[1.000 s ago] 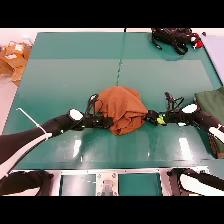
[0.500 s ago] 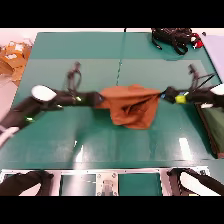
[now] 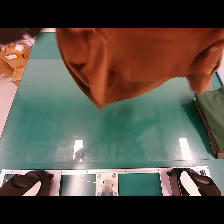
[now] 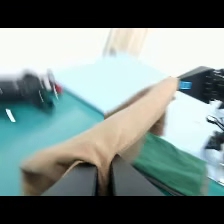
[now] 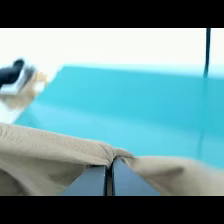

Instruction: Fold the shirts.

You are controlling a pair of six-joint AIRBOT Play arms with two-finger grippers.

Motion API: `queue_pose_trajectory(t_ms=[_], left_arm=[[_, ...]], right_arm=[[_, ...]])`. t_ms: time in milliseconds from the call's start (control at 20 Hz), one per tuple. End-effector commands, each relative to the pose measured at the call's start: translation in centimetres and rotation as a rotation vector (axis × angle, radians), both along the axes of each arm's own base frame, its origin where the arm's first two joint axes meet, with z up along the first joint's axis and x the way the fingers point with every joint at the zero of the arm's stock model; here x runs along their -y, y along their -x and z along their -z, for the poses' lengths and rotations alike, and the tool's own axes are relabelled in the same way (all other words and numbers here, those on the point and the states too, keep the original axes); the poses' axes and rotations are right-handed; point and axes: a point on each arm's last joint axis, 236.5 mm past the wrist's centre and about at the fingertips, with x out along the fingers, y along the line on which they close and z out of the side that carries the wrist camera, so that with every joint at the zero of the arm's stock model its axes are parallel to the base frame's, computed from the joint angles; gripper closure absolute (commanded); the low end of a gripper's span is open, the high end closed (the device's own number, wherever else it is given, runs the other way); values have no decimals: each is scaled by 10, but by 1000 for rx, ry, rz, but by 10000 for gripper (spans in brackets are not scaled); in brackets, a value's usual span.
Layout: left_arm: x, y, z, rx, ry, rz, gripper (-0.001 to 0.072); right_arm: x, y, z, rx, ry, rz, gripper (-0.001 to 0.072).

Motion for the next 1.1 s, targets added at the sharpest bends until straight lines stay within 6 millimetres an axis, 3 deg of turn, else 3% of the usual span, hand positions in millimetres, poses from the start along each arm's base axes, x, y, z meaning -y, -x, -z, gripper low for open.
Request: queue_pose_trajectory(t_ms=[0, 100, 200, 350, 500, 700, 850, 900, 1000, 1050], left_arm=[[-28, 29, -53, 185, -62, -118, 684], [-43, 17, -53, 194, -100, -212, 684], [-56, -8, -35, 151, -166, -294, 684], [-54, -61, 13, 25, -261, -321, 684], [-35, -135, 98, -188, -336, -289, 684], [-2, -228, 259, -505, -414, -204, 684], [35, -271, 368, -721, -319, -121, 683], [43, -282, 401, -783, -279, -122, 683], [53, -294, 446, -872, -221, -128, 681], [56, -298, 457, -903, -192, -131, 597]], right_arm=[[-16, 62, -61, 200, 66, 22, 697], [-19, 71, -63, 209, 71, 19, 697], [-17, 64, -52, 165, 49, 17, 696], [-8, 34, -4, 28, 6, 17, 697], [12, -20, 91, -211, -95, 41, 697], [39, -84, 256, -514, -187, 118, 696], [55, -113, 387, -745, -235, 193, 696], [59, -121, 418, -810, -254, 215, 696], [68, -139, 466, -903, -295, 257, 696], [72, -148, 479, -929, -302, 264, 696]])
